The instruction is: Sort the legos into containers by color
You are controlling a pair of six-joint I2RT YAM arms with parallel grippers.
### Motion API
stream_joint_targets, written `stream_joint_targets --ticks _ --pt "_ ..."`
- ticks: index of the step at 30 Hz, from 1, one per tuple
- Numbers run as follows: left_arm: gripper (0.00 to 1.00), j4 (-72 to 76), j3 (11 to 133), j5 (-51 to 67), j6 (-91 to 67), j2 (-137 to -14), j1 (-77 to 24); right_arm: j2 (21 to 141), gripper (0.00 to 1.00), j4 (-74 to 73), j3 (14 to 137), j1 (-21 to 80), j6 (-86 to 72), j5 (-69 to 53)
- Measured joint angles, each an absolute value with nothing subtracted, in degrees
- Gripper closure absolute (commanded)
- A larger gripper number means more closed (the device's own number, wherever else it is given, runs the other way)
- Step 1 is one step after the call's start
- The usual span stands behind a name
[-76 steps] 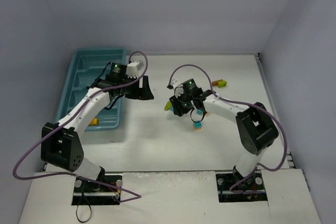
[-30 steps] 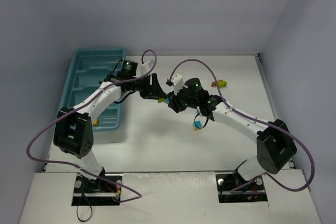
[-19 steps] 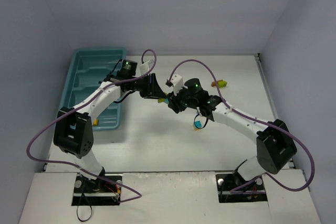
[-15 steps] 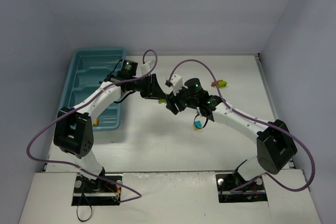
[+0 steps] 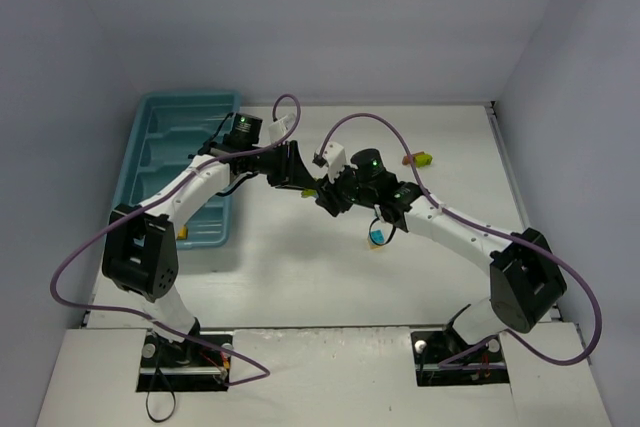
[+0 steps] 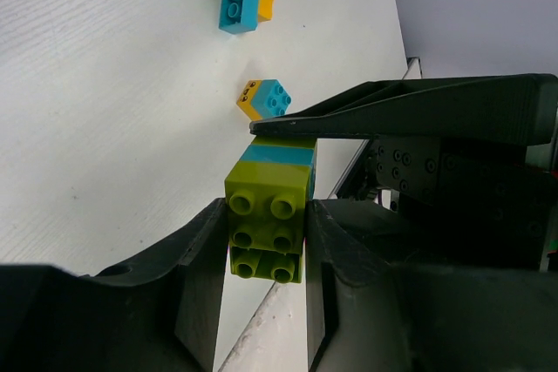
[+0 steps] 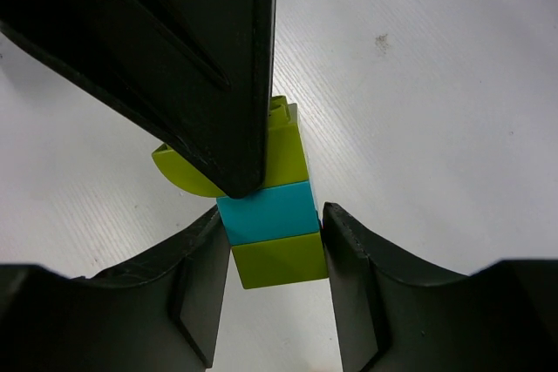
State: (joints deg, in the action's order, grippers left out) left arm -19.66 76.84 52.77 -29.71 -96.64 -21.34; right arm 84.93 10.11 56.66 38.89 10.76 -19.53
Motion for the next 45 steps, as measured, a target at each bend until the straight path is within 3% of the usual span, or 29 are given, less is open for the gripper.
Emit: stream_joint_targets --ticks 12,15,18,21,31,38,45 --pt "1.0 -20.4 77.1 53.7 -28.7 -96.7 -21.3 84.9 0.53 12.2 56.7 39.3 10.7 -19.5" --pt "1.0 -20.4 77.1 53.9 -28.7 -96.7 -21.3 84.9 0.62 12.6 56.7 39.4 10.8 -19.4" --pt "1.0 -20.3 77.3 53.8 -28.7 -96.7 -21.3 85.0 0.88 12.5 56.7 39.5 11.0 -19.8" --pt "1.0 -20.7 77.6 53.7 -28.6 -96.7 -21.3 85.0 1.0 12.6 56.7 39.5 11.0 -19.6" --pt "1.0 -24.9 80.6 56.1 -26.2 -98.2 -19.3 84.4 0.99 16.4 54.5 39.9 11.8 -18.5" --pt "1.0 -29.4 86.0 56.2 -22.6 -99.4 -12.0 83.8 0.98 13.0 51.6 39.3 12.6 -15.2" --pt "1.0 -30.8 89.3 41.7 -21.9 -99.5 -2.8 83.8 0.98 11.9 51.8 39.0 13.0 -14.8"
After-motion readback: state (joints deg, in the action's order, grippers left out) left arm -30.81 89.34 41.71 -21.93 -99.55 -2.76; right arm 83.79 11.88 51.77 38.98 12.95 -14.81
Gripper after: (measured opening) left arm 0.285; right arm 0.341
